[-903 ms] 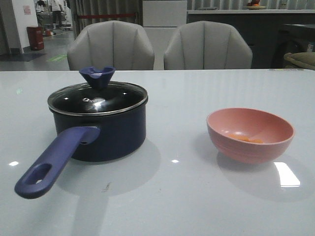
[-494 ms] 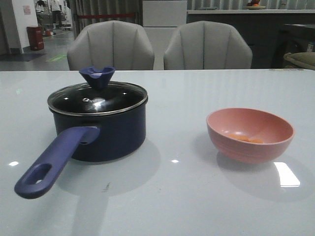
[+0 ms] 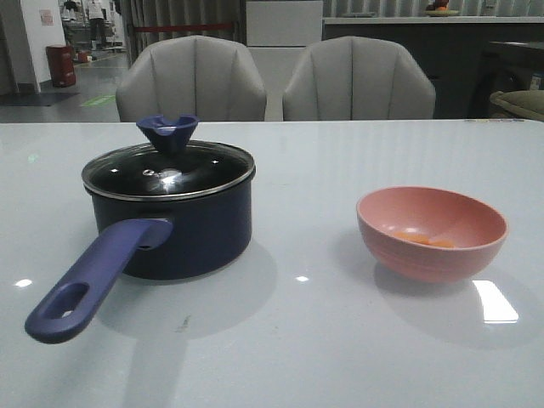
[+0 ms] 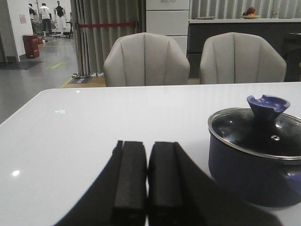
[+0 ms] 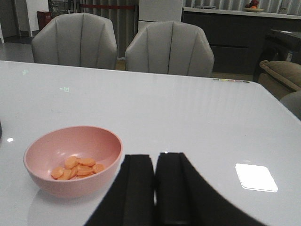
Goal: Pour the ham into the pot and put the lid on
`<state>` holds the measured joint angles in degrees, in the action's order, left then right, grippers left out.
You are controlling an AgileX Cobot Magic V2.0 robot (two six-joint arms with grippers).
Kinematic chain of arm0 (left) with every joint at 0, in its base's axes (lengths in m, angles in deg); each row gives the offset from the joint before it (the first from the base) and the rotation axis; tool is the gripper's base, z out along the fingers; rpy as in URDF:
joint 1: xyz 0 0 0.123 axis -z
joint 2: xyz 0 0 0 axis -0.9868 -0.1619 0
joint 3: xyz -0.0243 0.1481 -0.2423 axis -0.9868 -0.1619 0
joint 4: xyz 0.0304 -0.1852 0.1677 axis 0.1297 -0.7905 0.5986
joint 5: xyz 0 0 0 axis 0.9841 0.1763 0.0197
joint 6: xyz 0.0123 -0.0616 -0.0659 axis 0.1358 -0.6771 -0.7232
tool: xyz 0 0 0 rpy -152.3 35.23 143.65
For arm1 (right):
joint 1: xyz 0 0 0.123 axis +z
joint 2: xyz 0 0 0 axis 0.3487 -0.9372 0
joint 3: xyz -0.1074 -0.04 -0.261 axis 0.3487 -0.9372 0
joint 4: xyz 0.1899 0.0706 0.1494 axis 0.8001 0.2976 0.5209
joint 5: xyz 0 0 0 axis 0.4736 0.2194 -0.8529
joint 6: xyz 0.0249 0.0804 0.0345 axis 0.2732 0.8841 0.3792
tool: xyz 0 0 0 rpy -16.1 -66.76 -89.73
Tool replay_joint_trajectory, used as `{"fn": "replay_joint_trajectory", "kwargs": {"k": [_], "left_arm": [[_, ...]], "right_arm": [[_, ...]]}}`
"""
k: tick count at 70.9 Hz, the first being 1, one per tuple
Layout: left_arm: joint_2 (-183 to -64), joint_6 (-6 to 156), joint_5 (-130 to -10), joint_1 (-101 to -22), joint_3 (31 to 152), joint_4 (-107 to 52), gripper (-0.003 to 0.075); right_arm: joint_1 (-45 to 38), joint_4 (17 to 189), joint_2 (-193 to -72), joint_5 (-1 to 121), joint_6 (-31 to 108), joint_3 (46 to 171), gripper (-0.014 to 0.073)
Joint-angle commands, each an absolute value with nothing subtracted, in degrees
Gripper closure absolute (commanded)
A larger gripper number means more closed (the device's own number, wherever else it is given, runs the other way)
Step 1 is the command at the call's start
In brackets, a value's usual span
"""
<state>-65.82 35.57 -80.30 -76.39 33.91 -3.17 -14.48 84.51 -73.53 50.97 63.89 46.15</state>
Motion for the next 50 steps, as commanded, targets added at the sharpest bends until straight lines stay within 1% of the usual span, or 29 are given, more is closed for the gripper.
{"fn": "replay_joint_trajectory", "kwargs": {"k": [1, 9, 16, 26, 34, 38, 42, 50], "left_arm": [[-64.7, 35.5, -89.8, -76.5, 32.8, -3.6, 0.0607], [-64.7, 35.5, -97.6, -76.5, 33.8, -6.0, 0.0607], [-64.9, 35.5, -96.8, -76.5, 37.6, -7.3, 0.0607], [-68.2, 35.5, -84.7, -76.5, 47.4, -7.1, 0.0607], [-74.4, 35.5, -73.3, -76.5, 54.3, -7.1, 0.0607], [-77.0, 35.5, -70.0, -76.5, 56.4, -7.1, 0.0607], [-79.3, 35.5, -68.1, -76.5, 57.8, -7.1, 0.0607], [-82.1, 35.5, -69.2, -76.5, 57.9, -7.1, 0.0607]], "right_arm": [[-14.8, 84.0, -72.4, 45.9, 63.8, 46.4, 0.0429], [-14.8, 84.0, -72.4, 45.9, 63.8, 46.4, 0.0429], [-14.8, 84.0, -72.4, 45.9, 63.8, 46.4, 0.0429], [-14.8, 84.0, -72.4, 46.1, 63.8, 46.4, 0.0429], [-14.8, 84.0, -72.4, 46.6, 63.8, 46.4, 0.0429], [-14.8, 84.0, -72.4, 46.9, 63.8, 46.4, 0.0429], [-14.8, 84.0, -72.4, 46.9, 63.8, 46.4, 0.0429], [-14.8, 84.0, -72.4, 46.9, 63.8, 46.4, 0.0429]]}}
